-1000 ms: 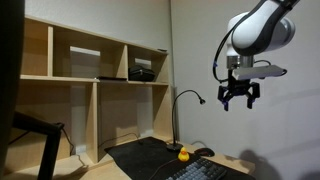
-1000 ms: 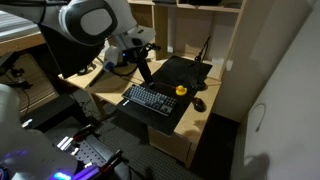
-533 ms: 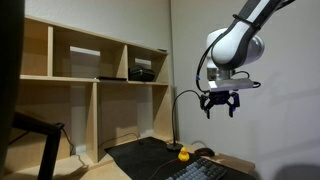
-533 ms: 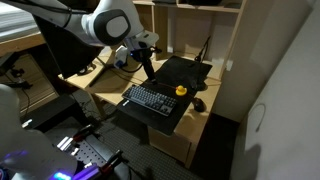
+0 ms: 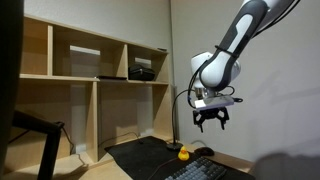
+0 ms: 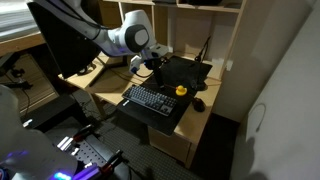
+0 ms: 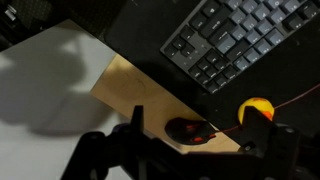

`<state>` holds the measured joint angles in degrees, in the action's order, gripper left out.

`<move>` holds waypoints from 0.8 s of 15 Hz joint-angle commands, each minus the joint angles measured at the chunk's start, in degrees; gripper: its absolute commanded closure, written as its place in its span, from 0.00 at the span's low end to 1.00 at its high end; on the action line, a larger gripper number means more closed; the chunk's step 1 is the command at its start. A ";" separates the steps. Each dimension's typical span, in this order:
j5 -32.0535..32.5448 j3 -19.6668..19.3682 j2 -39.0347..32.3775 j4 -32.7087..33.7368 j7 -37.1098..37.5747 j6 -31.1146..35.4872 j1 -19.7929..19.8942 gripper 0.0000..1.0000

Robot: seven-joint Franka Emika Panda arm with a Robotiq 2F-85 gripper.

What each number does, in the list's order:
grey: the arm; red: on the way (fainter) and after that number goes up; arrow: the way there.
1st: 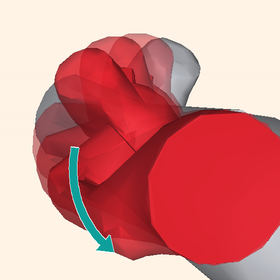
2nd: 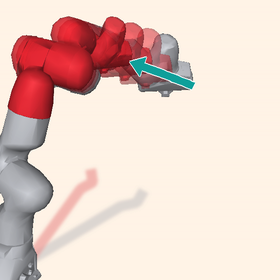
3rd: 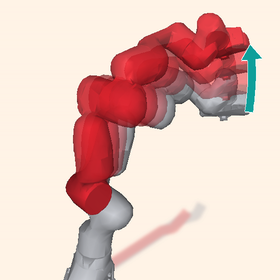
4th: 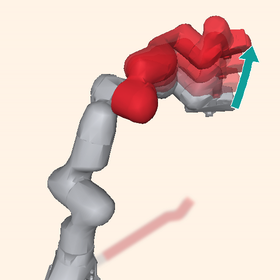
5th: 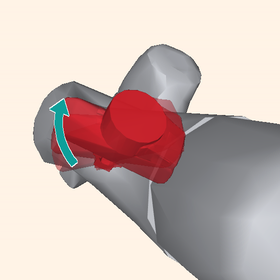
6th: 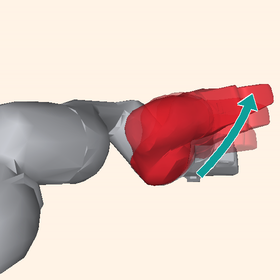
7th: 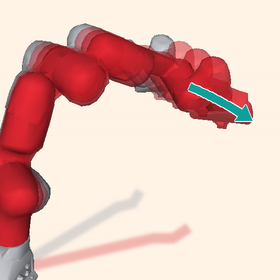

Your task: Place the rubber duck on the top shelf

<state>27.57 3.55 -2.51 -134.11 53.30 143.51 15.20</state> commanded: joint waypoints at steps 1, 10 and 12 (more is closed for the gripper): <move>-0.52 -4.94 -9.98 9.76 1.30 -1.09 -5.64 0.00; -3.46 -10.59 -19.64 17.91 1.34 1.94 -11.67 0.00; -5.96 -11.22 -22.43 20.93 0.48 3.62 -12.67 0.00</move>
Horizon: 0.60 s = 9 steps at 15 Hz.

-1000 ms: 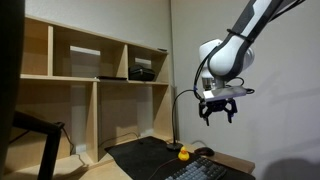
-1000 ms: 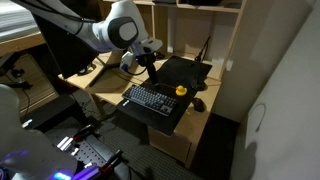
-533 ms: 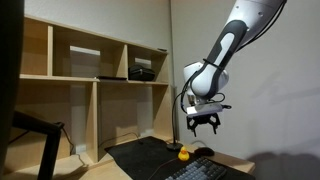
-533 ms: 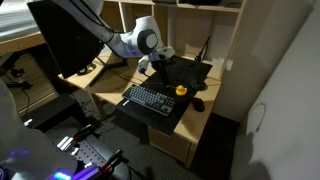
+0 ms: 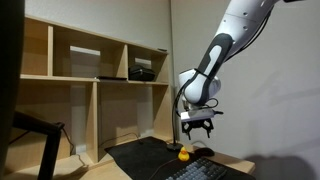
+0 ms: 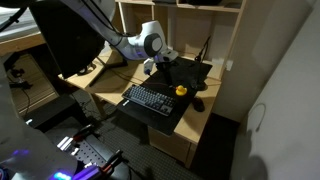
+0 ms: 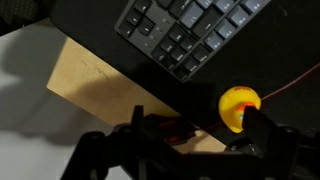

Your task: Place the rubber duck on the top shelf

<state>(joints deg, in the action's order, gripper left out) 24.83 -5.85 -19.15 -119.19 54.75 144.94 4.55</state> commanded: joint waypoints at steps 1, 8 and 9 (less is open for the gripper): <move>-4.11 -2.35 -7.24 7.63 -0.95 2.66 -2.64 0.00; -6.92 -5.59 -10.47 10.83 -1.13 1.91 -5.57 0.00; -6.92 -5.65 -10.60 11.00 -1.13 1.91 -5.58 0.00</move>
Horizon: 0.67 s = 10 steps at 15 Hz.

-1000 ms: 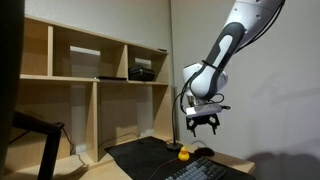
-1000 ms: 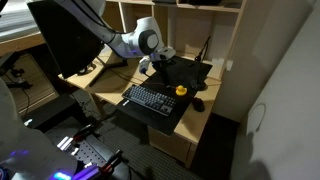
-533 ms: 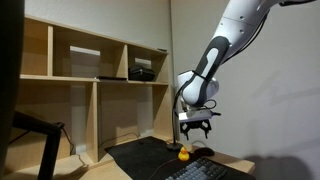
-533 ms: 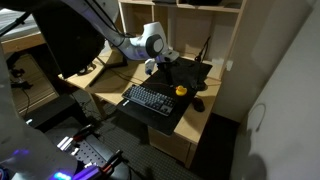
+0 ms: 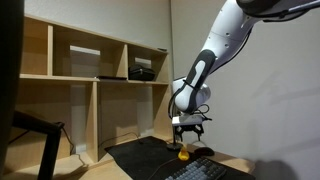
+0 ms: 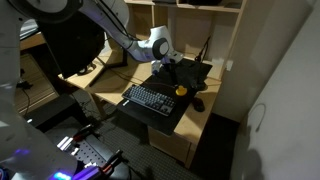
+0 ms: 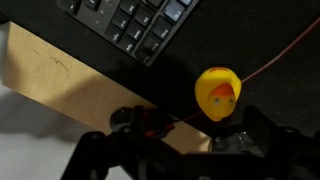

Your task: Place the rubber duck on the top shelf

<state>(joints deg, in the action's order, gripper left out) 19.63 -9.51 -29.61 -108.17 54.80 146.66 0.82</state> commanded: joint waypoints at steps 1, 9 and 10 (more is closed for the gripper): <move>-1.32 -2.18 -1.42 1.44 -1.25 -1.04 -2.16 0.00; -9.35 -2.03 -13.27 13.57 -2.83 -0.29 -1.46 0.00; -9.90 -2.16 -14.07 14.39 -3.21 0.02 -1.31 0.00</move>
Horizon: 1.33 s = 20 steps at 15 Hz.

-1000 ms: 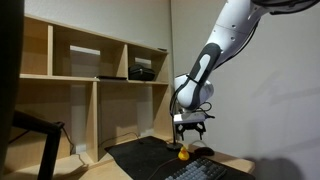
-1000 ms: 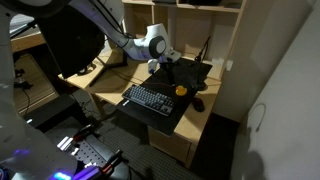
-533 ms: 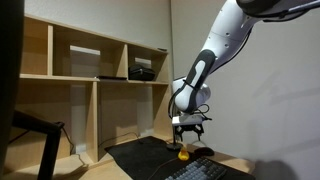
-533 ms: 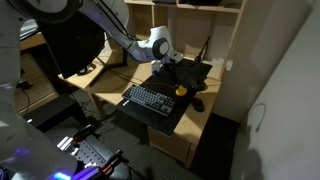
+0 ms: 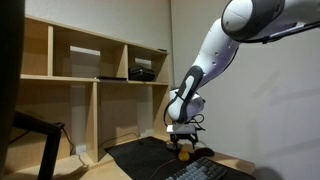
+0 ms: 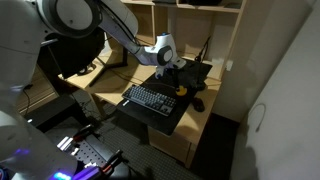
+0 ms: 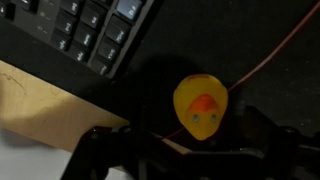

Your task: Place the rubber duck on the top shelf

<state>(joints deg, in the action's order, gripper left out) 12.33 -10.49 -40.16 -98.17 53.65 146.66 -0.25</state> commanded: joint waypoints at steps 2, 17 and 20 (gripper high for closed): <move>-3.46 -1.82 -5.42 6.28 -1.77 0.99 -0.21 0.00; -7.86 -2.03 -11.50 14.89 -3.77 -0.22 0.10 0.85; -7.56 -0.87 -6.53 9.92 -7.89 1.57 -0.26 0.94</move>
<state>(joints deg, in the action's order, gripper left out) 6.15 -12.37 -51.06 -84.05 50.61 146.91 -0.25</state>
